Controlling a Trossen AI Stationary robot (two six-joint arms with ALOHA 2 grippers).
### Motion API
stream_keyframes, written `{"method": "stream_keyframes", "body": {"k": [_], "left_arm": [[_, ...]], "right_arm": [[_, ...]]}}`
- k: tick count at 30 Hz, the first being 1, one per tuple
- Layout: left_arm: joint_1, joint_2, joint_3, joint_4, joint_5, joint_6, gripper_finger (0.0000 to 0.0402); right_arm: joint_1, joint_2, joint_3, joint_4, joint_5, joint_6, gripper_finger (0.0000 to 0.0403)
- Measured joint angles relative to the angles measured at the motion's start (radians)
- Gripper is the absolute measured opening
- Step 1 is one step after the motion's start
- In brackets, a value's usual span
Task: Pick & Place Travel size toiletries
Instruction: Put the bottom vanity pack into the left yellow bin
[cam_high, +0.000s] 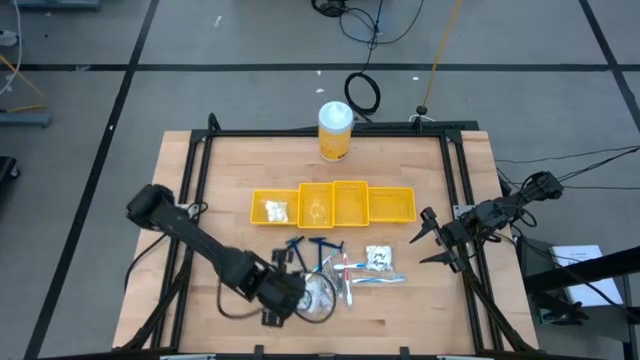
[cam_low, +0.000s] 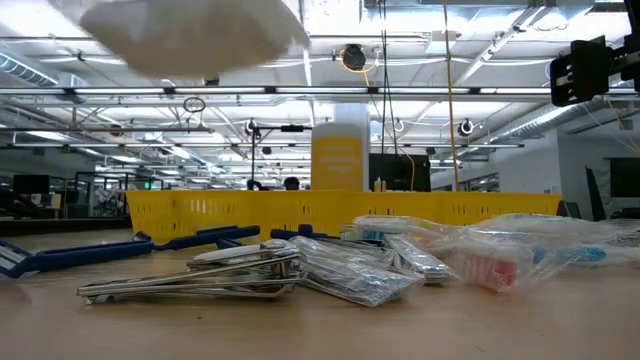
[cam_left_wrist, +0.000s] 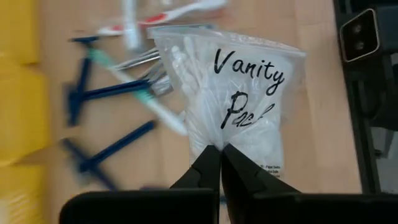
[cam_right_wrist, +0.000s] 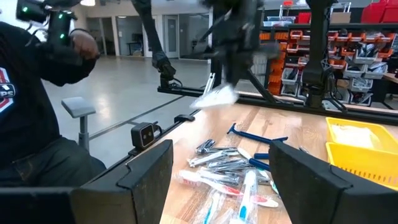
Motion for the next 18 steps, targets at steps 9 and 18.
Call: {"method": "stream_keyframes", "body": {"k": [9, 18], "left_arm": [[0.114, -0.171, 0.000, -0.191, -0.189, 0.059, 0.0002], [0.270, -0.195, 0.000, -0.320, -0.177, 0.159, 0.0003]], "right_arm": [[0.000, 0.000, 0.000, 0.000, 0.000, 0.000, 0.0254], [0.000, 0.000, 0.000, 0.000, 0.000, 0.000, 0.0254]]}}
